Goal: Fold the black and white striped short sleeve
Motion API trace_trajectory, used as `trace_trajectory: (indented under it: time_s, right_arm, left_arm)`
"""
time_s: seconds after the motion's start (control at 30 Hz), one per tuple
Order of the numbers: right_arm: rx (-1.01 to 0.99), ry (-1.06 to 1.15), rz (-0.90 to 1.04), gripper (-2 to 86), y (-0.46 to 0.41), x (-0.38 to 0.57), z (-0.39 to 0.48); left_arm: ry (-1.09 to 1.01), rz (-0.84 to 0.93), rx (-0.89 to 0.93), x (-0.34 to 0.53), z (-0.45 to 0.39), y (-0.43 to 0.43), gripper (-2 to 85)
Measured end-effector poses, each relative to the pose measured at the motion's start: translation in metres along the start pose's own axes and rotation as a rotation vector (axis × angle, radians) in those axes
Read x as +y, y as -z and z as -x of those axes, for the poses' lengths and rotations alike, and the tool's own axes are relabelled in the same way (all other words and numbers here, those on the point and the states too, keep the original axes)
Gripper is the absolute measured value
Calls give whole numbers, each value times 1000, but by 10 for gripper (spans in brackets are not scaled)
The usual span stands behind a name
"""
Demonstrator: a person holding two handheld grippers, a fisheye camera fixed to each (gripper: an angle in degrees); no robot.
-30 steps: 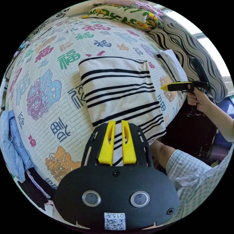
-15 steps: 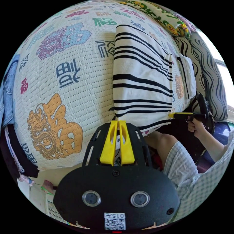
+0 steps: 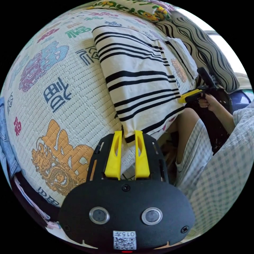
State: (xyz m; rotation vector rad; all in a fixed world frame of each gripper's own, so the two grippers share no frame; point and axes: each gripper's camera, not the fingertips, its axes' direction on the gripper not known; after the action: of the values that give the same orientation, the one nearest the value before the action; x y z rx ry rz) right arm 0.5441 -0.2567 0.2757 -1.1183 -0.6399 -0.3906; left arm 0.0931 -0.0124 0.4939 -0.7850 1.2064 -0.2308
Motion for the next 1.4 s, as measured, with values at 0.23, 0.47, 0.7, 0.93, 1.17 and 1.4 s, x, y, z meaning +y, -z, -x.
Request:
trace_trajectory:
  time_s: [0.23,0.47,0.7,0.93,1.17,1.4]
  right_arm:
    - [69,-42,-114,5,-12,24,7]
    - [53,-283,-75,17,-11,33,18]
    - [61,-147,-93,79,67,28,111]
    - [476,26,-137,88,159,49,242]
    - [638,91,-231,95,207,55,282]
    - [521,186,-247,99,176,33,214]
  left_arm:
    - [-99,-132,-53,20,-14,-14,38]
    - [-67,-182,-215,31,-46,-23,9]
    - [-60,-292,-269,44,-85,11,6]
    - [-30,-409,-340,41,-107,58,8]
    - [6,-469,-334,-6,-117,85,19]
    - [-200,-423,-374,-130,-139,77,61]
